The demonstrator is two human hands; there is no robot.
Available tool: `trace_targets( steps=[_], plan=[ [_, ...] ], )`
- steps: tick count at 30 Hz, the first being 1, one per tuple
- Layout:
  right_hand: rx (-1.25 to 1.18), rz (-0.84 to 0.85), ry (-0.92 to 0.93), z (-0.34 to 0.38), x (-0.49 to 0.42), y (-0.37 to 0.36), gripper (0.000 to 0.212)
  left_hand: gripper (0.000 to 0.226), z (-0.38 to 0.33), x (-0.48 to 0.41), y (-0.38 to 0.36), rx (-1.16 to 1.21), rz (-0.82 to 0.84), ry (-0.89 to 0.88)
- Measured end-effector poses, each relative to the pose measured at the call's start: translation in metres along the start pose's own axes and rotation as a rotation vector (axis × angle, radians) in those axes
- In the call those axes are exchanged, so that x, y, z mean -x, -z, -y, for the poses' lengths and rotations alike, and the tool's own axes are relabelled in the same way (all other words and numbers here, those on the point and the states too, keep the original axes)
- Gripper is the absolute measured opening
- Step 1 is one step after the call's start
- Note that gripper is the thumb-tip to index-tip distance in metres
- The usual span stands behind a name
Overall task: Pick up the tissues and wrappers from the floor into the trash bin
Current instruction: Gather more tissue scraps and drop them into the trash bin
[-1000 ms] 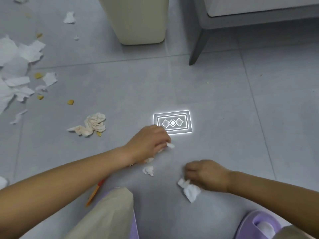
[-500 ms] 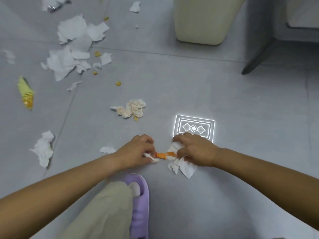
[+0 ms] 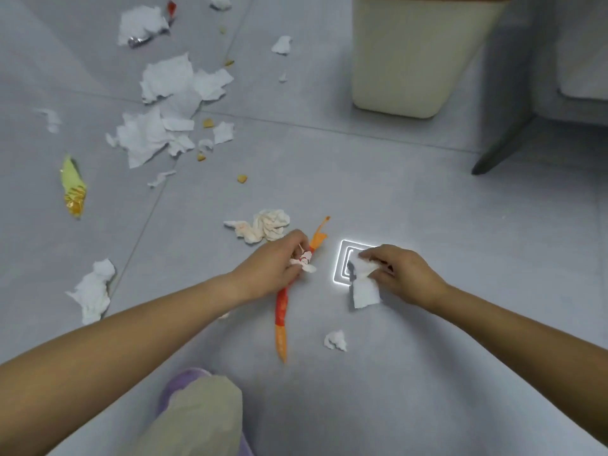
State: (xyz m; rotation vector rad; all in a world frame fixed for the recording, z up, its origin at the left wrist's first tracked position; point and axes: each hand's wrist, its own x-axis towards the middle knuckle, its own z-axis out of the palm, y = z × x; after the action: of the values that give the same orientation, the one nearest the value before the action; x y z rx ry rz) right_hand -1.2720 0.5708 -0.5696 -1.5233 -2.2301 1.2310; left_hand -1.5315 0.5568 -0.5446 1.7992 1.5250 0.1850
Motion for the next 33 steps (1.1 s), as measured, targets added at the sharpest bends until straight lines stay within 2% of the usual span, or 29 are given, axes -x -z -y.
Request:
trace_targets(
  steps=[2,3,7,8,11,14,17,23,26,30,33],
  plan=[
    [-0.025,-0.062,-0.025,0.005,-0.006,0.021,0.029,0.037,-0.014,-0.016,0.012,0.086,-0.043,0.021],
    [-0.032,-0.093,-0.035,0.010,-0.009,0.033,0.026,0.038,-0.020,-0.025,0.018,0.103,-0.056,0.008],
    [-0.005,-0.222,-0.045,0.038,-0.033,0.095,0.017,0.005,-0.046,-0.068,0.049,0.140,-0.073,-0.114],
    [0.013,-0.258,-0.045,0.048,-0.040,0.112,0.014,0.003,-0.054,-0.080,0.059,0.159,-0.070,-0.137],
    [0.046,-0.399,-0.052,0.081,-0.061,0.162,0.011,0.018,-0.077,-0.118,0.095,0.266,-0.022,-0.162],
    [0.078,-0.534,-0.069,0.114,-0.076,0.201,0.011,0.012,-0.103,-0.147,0.132,0.376,-0.024,-0.152],
    [0.105,-0.574,-0.111,0.139,-0.087,0.226,0.015,0.011,-0.128,-0.163,0.168,0.433,-0.084,-0.170],
    [0.143,-0.664,-0.127,0.151,-0.129,0.261,0.018,0.026,-0.139,-0.185,0.217,0.363,-0.251,-0.218],
    [0.206,-0.727,-0.140,0.141,-0.154,0.279,0.020,0.033,-0.127,-0.186,0.220,0.353,-0.286,-0.211],
    [0.161,-0.859,-0.164,0.129,-0.181,0.302,0.020,0.035,-0.109,-0.180,0.215,0.304,-0.327,-0.158],
    [0.206,-0.827,-0.214,0.117,-0.198,0.309,0.018,0.033,-0.101,-0.173,0.215,0.272,-0.373,-0.135]
  ],
)
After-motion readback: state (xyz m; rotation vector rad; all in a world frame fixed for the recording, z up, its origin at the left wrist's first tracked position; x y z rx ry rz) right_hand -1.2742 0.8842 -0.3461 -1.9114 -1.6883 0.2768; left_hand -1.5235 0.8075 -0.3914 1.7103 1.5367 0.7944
